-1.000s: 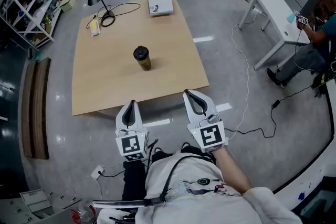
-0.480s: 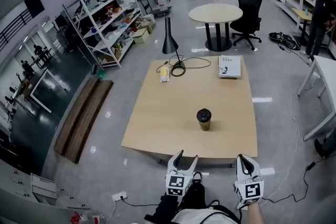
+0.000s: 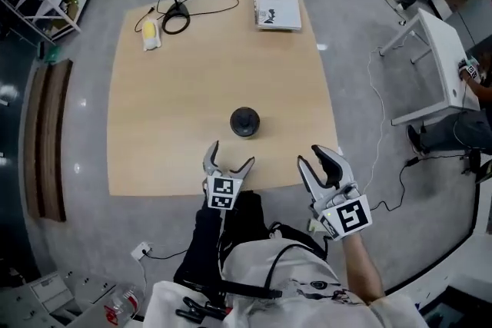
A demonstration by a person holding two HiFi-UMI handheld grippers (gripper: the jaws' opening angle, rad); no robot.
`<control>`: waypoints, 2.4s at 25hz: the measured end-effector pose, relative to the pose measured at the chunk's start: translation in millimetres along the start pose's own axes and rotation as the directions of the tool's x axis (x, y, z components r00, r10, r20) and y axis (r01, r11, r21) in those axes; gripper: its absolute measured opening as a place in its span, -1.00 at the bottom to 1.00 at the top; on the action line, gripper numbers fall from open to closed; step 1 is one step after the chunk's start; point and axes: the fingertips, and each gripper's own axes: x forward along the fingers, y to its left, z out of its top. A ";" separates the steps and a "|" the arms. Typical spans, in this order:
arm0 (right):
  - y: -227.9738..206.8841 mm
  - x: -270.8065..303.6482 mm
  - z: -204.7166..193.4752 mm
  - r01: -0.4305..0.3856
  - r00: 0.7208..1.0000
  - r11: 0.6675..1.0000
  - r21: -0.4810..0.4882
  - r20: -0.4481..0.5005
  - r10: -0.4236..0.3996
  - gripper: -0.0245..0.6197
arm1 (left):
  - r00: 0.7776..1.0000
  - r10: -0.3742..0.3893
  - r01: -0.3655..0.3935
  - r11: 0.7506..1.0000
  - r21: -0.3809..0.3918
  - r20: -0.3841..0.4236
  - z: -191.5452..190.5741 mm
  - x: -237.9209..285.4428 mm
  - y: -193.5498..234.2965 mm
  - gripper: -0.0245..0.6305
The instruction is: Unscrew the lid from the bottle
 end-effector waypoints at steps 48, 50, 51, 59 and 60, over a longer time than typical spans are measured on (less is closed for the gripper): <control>60.7 102.5 97.3 -0.721 0.688 0.654 -0.230 -0.126 0.714 0.60 | 0.764 -0.600 0.518 0.790 0.328 0.238 274.0 -20.8 -96.1 0.38; 61.4 99.9 99.9 -0.723 0.686 0.657 -0.216 -0.105 0.720 0.60 | 0.741 -0.618 0.541 0.781 0.312 0.261 276.2 -24.7 -99.7 0.38; 61.4 99.2 101.3 -0.722 0.686 0.660 -0.208 -0.095 0.721 0.60 | 0.732 -0.627 0.554 0.775 0.303 0.265 278.1 -26.9 -100.8 0.38; 68.0 90.4 119.4 -0.766 0.633 0.617 -0.183 -0.046 0.773 0.60 | 0.675 -0.698 0.603 0.708 0.366 0.239 290.8 -46.6 -103.8 0.42; 71.2 87.9 123.1 -0.778 0.617 0.600 -0.185 -0.047 0.785 0.60 | 0.665 -0.709 0.609 0.696 0.380 0.234 292.7 -51.1 -104.4 0.42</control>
